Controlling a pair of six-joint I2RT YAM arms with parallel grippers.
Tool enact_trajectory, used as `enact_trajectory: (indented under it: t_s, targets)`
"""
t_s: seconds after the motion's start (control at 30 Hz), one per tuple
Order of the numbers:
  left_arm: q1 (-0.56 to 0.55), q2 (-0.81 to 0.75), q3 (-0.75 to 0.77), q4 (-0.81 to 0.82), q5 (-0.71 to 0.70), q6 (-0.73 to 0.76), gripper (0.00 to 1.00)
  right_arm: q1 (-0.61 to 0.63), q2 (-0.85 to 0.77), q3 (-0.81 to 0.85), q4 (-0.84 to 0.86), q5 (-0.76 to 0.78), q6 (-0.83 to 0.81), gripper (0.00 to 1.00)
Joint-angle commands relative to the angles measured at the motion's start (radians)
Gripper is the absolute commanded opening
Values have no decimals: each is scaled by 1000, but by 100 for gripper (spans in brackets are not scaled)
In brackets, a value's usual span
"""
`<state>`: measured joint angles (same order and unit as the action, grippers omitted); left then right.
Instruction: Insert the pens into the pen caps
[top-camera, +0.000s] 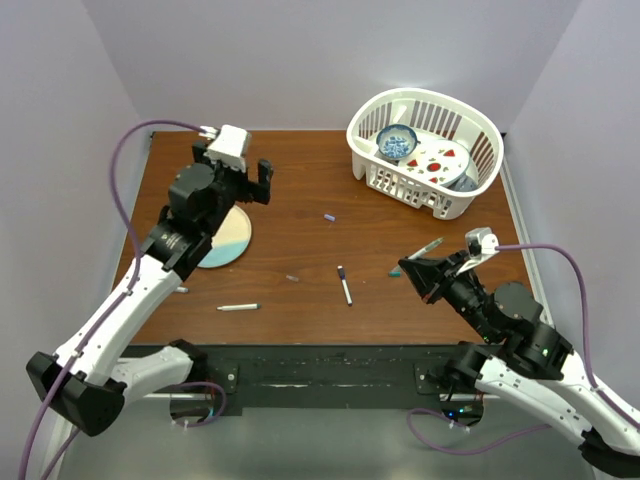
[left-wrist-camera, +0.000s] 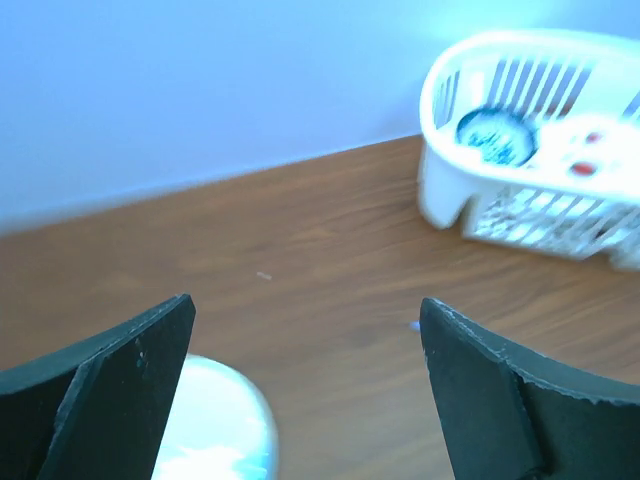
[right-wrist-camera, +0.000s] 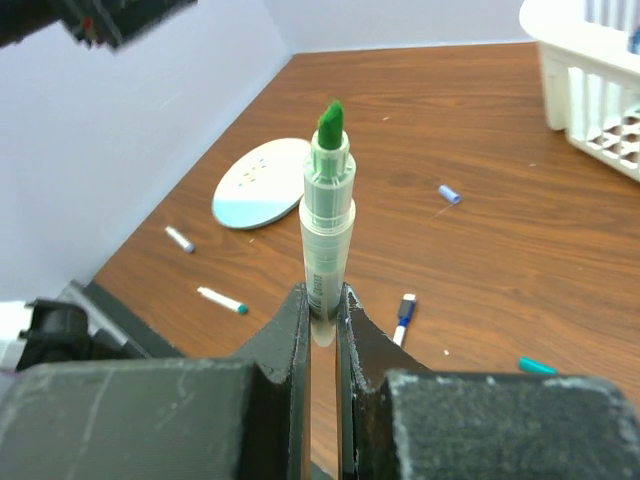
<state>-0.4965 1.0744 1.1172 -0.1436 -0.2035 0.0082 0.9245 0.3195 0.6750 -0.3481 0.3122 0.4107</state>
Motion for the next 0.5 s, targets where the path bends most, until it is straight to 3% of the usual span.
enact_trajectory:
  t_s: [0.0,0.13,0.23,0.47]
  targets:
    - [1,-2,-37,-111,-69,-659,100,0,15,31,20,-109,-12,0]
    - [-13,30,-99,-215,12,-1173,94,0,23,29,27,-119,-7,0]
    - [-25,108,-99,-375,68,-1402,84,0,36,35,24,-114,0,0]
    - [-54,249,-149,-528,104,-1683,72,0,47,35,31,-90,10,0]
